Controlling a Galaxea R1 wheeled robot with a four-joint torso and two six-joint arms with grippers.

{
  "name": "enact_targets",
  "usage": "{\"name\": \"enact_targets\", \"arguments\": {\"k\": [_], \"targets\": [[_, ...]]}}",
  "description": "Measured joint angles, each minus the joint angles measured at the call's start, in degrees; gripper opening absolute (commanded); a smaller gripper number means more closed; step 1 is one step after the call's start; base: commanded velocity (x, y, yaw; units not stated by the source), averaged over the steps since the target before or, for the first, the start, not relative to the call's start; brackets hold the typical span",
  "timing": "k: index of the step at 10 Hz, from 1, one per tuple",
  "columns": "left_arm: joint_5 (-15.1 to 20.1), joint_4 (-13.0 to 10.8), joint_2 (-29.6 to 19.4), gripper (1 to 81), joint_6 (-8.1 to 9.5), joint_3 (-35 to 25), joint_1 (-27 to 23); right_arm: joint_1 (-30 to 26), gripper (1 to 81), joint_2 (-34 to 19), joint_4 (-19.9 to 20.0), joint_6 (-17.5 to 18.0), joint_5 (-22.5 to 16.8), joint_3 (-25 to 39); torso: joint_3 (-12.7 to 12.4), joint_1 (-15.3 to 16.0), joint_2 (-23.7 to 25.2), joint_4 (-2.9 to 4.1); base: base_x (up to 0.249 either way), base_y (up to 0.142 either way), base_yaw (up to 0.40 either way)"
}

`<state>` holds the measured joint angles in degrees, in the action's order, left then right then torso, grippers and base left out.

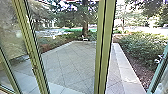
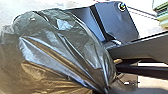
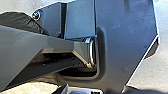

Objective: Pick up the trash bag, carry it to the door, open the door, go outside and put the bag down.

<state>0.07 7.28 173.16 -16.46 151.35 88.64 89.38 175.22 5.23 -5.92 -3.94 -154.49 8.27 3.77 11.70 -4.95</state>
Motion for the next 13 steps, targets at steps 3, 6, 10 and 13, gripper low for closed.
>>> {"name": "enact_targets", "arguments": {"k": [3, 6, 10, 13], "targets": [[0.1, 0.0, 0.0, 1.0, 0.00, 0.0, 0.1, 0.0, 81.1, 0.0, 0.0, 0.0, 0.0, 0.0, 0.0, 0.0, 0.0, 0.00, 0.000, 0.000, -0.186], [0.1, 0.0, -0.1, 1.0, 0.00, 0.1, -0.2, 0.1, 81.1, 0.3, -0.3, 0.0, 0.1, -0.1, 0.0, 0.0, 0.0, 0.00, 0.000, 0.000, -0.215], [0.1, 0.0, 0.0, 1.0, 0.00, 0.1, -0.2, 0.1, 81.1, 0.3, -0.3, 0.0, 0.1, -0.1, 0.0, 0.0, 0.0, 0.00, 0.000, 0.000, -0.217], [0.2, 0.0, 0.0, 1.0, 0.00, 0.1, -0.2, 0.2, 81.1, 0.4, -0.4, 0.1, 0.3, -0.1, 0.0, 0.0, 0.0, 0.00, 0.000, 0.000, -0.208]]}}
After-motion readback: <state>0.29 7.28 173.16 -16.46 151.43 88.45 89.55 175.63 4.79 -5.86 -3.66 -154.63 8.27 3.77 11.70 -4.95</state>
